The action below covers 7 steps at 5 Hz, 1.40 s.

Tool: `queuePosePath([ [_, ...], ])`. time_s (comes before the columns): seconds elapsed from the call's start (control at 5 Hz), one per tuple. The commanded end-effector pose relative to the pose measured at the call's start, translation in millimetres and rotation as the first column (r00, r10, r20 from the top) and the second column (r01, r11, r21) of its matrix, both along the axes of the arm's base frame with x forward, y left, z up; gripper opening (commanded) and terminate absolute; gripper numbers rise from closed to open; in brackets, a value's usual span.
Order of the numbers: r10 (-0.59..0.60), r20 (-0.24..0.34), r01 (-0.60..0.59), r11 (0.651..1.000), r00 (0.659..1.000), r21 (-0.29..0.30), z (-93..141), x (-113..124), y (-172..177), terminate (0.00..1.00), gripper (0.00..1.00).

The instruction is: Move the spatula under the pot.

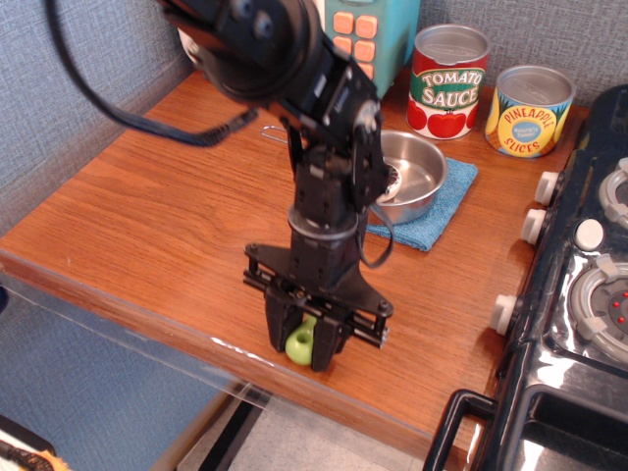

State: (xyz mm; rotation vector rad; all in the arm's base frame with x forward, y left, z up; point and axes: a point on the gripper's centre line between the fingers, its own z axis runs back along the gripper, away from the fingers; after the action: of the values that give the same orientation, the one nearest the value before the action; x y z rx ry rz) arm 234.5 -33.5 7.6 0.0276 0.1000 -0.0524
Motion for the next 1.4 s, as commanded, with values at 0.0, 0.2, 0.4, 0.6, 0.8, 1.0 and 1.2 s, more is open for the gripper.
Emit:
queuePosePath([
  [0.0,-0.07,0.07,0.07,0.998,0.995,-0.002,-1,13,2,0.0,0.0],
  [0.2,-0.109,0.086,0.107,0.994,0.99,0.022,3,9,4,0.0,1.0],
  [0.4,-0.107,0.132,0.106,0.994,0.985,0.021,23,3,4,0.0,1.0],
  [0.6,-0.047,0.179,0.043,0.999,0.983,0.027,51,0,14,0.0,1.0],
  [0.8,0.006,0.198,-0.01,1.0,0.98,0.017,72,-5,33,0.0,1.0],
  [1.0,0.014,0.184,-0.017,1.0,0.983,0.014,72,-6,45,0.0,1.0],
  [1.2,-0.005,0.17,0.0,1.0,0.985,0.029,70,-6,53,0.0,1.0],
])
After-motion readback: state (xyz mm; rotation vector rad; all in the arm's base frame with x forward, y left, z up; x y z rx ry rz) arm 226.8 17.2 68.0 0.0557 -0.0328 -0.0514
